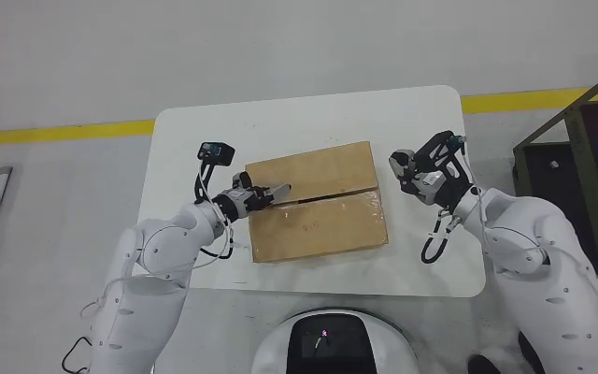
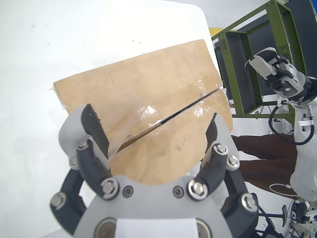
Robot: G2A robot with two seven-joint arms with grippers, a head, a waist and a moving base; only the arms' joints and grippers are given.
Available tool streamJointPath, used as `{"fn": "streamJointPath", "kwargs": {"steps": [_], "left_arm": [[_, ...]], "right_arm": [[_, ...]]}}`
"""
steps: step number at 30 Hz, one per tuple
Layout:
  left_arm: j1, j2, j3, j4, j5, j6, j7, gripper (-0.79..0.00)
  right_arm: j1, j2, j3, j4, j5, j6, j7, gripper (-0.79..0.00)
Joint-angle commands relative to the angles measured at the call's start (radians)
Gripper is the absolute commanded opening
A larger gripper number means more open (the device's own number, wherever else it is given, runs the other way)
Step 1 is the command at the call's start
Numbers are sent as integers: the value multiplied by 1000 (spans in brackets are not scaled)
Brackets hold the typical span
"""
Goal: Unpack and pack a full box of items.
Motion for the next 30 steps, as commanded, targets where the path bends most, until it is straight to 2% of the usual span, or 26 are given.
{"fn": "streamJointPath", "kwargs": {"steps": [1, 7, 17, 30], "left_arm": [[4, 1, -2, 17, -16, -3, -2, 0], [-1, 3, 16, 64, -53, -25, 15, 0], [-39, 0, 60, 29, -196, -21, -5, 0], [-99, -11, 162, 73, -312, -33, 29, 0]], "right_arm": [[1, 0, -1, 0, 2, -1, 1, -785], [4, 1, -4, 1, 1, 0, -1, -785], [14, 1, -11, 14, -2, 2, -3, -785], [26, 6, 25, 46, 19, 13, -13, -785]]}}
